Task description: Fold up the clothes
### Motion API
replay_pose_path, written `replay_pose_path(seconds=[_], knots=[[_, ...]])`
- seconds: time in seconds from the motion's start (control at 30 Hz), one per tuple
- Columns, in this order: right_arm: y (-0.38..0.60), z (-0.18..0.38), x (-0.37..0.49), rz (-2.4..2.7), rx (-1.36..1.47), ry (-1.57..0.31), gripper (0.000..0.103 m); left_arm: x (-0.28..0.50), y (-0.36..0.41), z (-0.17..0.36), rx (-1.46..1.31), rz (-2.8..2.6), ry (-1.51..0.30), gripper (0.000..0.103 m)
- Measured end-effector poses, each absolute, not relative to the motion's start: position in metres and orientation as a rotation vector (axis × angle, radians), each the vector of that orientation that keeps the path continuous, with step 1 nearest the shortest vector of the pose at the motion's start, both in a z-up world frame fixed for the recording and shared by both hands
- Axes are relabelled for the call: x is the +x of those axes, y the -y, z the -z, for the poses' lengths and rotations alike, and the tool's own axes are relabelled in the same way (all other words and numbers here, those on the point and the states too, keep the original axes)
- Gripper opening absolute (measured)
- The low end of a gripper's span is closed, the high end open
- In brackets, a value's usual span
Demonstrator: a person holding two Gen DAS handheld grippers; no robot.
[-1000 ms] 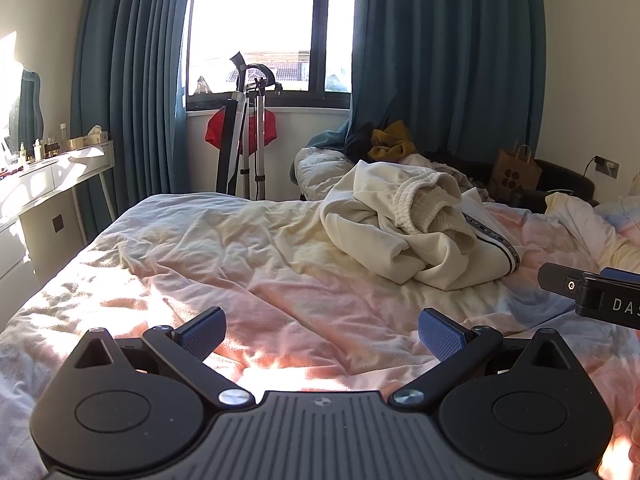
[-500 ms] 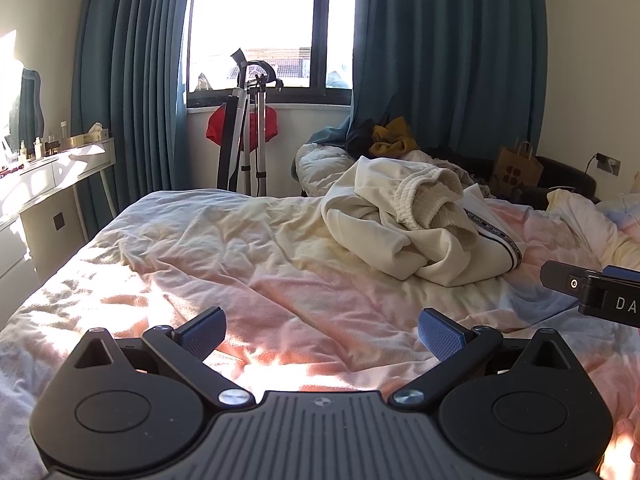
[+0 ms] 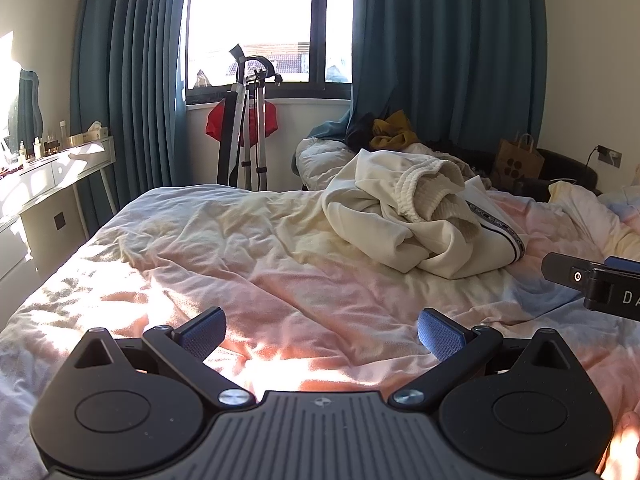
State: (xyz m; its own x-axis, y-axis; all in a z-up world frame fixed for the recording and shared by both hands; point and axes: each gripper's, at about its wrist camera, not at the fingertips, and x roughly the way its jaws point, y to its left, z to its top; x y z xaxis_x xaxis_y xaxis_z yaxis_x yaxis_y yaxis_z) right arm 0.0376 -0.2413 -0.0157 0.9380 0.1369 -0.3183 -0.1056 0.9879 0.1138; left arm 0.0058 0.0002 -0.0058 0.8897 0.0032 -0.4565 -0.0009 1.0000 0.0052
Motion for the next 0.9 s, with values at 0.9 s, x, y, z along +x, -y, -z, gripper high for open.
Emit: replay_pose_path(seconds=[0.9], knots=[[0.242, 0.019, 0.039, -0.087, 0.081, -0.366, 0.103, 0.017, 0.004, 0.014, 0.018, 0.029, -0.499, 0.103]])
